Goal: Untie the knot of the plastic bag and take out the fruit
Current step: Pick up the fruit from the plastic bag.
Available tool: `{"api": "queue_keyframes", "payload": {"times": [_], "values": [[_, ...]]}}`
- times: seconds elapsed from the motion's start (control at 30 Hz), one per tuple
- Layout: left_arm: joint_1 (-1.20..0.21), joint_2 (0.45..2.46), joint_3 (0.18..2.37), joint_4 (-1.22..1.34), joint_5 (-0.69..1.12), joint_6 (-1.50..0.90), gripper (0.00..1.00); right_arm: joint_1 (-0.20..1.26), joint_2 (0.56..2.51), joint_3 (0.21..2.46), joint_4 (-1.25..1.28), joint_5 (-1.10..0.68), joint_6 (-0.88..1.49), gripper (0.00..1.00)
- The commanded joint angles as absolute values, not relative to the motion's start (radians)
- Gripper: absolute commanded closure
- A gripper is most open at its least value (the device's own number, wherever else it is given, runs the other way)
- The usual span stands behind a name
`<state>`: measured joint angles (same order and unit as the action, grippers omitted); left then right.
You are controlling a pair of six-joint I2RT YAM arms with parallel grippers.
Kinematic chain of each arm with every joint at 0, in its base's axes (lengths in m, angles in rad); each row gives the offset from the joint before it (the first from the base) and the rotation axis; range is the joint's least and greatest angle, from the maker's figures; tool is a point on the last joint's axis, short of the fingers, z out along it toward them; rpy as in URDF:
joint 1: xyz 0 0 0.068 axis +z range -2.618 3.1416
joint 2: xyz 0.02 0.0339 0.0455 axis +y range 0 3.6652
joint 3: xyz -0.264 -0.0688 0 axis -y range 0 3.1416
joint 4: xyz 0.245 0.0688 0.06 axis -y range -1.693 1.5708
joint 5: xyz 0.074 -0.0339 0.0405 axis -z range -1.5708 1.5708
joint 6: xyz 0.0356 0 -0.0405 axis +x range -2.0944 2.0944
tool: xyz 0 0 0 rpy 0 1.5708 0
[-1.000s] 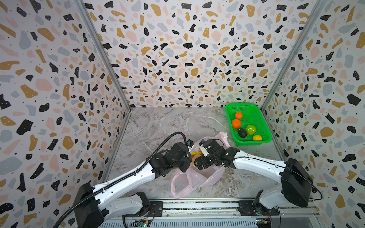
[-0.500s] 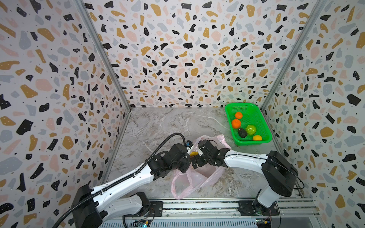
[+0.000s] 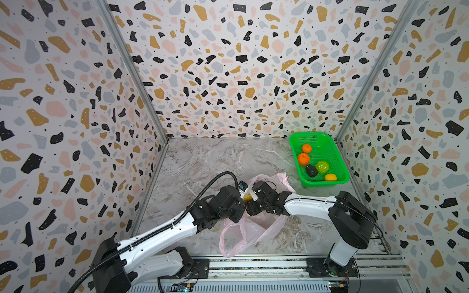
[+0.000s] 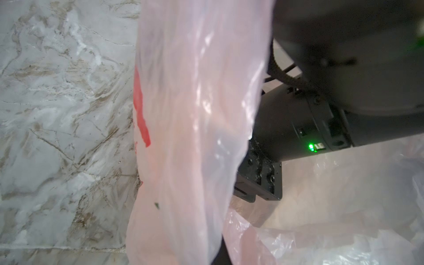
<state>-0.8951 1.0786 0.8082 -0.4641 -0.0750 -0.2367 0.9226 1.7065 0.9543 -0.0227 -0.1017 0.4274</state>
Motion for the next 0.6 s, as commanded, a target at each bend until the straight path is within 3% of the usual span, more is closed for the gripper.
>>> {"api": "queue_keyframes", "payload": {"times": [0.0, 0.57], "values": [[-0.9, 1.061, 0.79, -0.43, -0.078, -0.251, 1.0, 0.926, 1.626, 0.947, -0.034, -0.096, 0.432, 0.42], [-0.9, 1.061, 0.838, -0.472, -0.218, -0.246, 1.0, 0.923, 1.214, 0.883, -0.189, -0.086, 0.424, 0.41]]}}
